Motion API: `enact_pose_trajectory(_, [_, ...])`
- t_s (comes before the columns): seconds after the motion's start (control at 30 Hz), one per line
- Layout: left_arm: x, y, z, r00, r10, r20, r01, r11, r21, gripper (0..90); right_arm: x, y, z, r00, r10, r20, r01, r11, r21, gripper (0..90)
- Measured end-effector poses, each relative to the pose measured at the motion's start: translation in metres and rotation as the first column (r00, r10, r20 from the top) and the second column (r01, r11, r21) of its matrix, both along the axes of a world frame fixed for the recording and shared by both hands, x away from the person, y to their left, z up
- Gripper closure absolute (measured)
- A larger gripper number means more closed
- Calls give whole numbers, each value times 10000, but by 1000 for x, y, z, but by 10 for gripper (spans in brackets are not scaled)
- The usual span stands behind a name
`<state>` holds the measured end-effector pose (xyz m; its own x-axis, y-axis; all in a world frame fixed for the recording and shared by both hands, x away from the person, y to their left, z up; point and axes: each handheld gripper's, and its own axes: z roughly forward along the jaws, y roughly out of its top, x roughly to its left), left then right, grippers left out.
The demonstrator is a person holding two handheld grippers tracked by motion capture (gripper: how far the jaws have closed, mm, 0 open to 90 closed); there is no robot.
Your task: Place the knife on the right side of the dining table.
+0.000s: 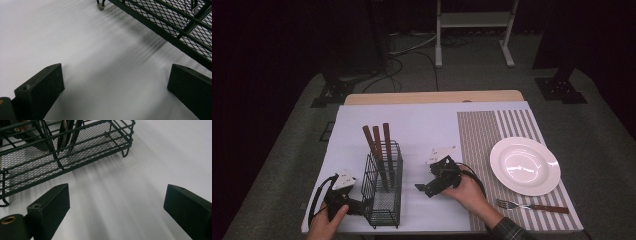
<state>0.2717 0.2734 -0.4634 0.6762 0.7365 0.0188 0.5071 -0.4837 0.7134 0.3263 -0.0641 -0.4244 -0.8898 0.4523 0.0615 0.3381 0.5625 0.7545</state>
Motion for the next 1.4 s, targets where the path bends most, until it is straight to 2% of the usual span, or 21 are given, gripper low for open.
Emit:
enact_pose_trajectory(0.6, [0,0,0,10000,6,41,-6,10000,-8,0,9,-5,19,9999,-148,8,148,9994,328,57])
enact_pose_trajectory(0.83, [0,0,0,10000,-7,53,7,10000,1,0,13,-5,28,9997,-190,122,185,9987,465,57])
enact_pose_trajectory(1.4, [0,0,0,10000,-8,37,8,10000,12,0,27,-6,59,9977,-376,562,306,9923,1198,57])
